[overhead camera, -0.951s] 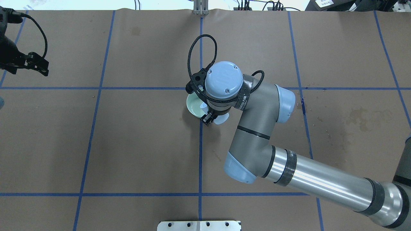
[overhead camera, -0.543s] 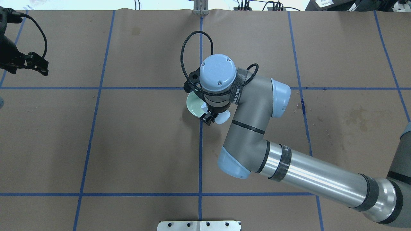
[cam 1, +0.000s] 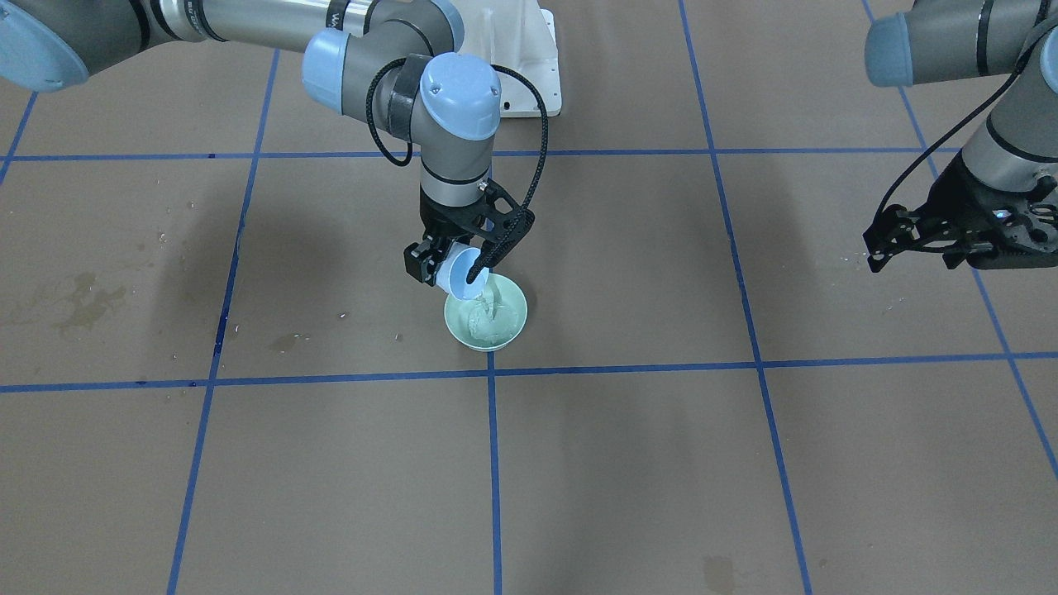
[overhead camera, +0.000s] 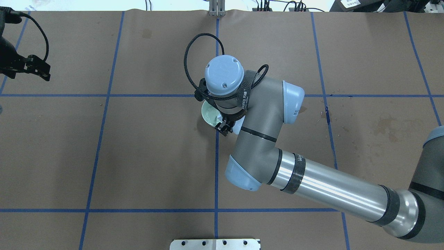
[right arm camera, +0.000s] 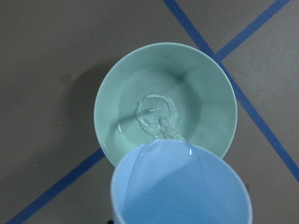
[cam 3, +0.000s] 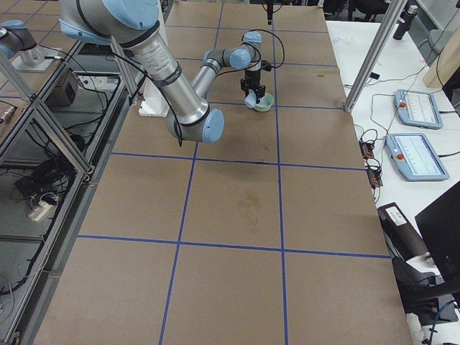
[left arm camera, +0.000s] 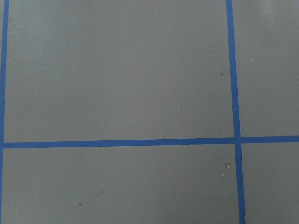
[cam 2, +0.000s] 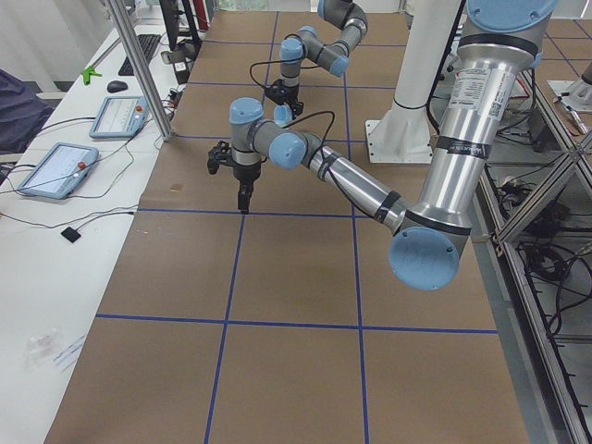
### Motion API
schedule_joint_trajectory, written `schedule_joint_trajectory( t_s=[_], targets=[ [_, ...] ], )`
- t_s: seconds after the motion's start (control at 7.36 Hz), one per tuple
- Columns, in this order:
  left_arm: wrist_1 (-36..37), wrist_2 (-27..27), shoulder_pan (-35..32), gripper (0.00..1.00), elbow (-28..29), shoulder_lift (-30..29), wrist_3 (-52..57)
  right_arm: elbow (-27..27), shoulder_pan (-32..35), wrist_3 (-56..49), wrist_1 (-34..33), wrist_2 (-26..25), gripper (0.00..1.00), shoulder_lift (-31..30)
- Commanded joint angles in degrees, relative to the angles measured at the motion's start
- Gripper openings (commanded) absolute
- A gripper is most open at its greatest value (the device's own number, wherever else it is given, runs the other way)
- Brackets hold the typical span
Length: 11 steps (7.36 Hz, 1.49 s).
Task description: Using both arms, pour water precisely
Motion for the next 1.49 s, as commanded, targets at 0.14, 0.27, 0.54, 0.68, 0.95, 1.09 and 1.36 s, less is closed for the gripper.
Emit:
schedule_joint_trajectory(
  t_s=[0.14,0.27,0.54,0.68,0.95,1.09,1.36],
  targets=[
    [0.1,0.0,-0.1,1.0,0.0,-0.1,0.0,-1.0,-0.1,-0.4,-2.7,-0.2,0.0,0.8],
    [0.1,0.0,-0.1,1.0,0.0,0.0,0.0,-1.4,-0.1,-1.2,-5.8,-0.3,0.0,2.3],
    [0.1,0.0,-0.1,1.0,0.1,0.0,0.0,-1.8,-0.1,-1.7,-6.6,-0.3,0.0,2.6],
    [0.1,0.0,-0.1,1.0,0.1,0.0,0.0,-4.2,-0.1,-1.7,-8.3,-0.4,0.0,5.1],
    [0.1,0.0,-0.1,1.0,0.2,0.0,0.0,-6.7,-0.2,-1.7,-10.7,-1.7,0.0,8.2],
    [0.1,0.0,-0.1,1.0,0.2,0.0,0.0,-7.0,-0.3,-1.7,-10.7,-1.8,0.0,8.2],
    [0.1,0.0,-0.1,1.0,0.1,0.0,0.0,-7.2,-0.6,-1.7,-10.6,-2.3,0.0,8.1]
  ],
)
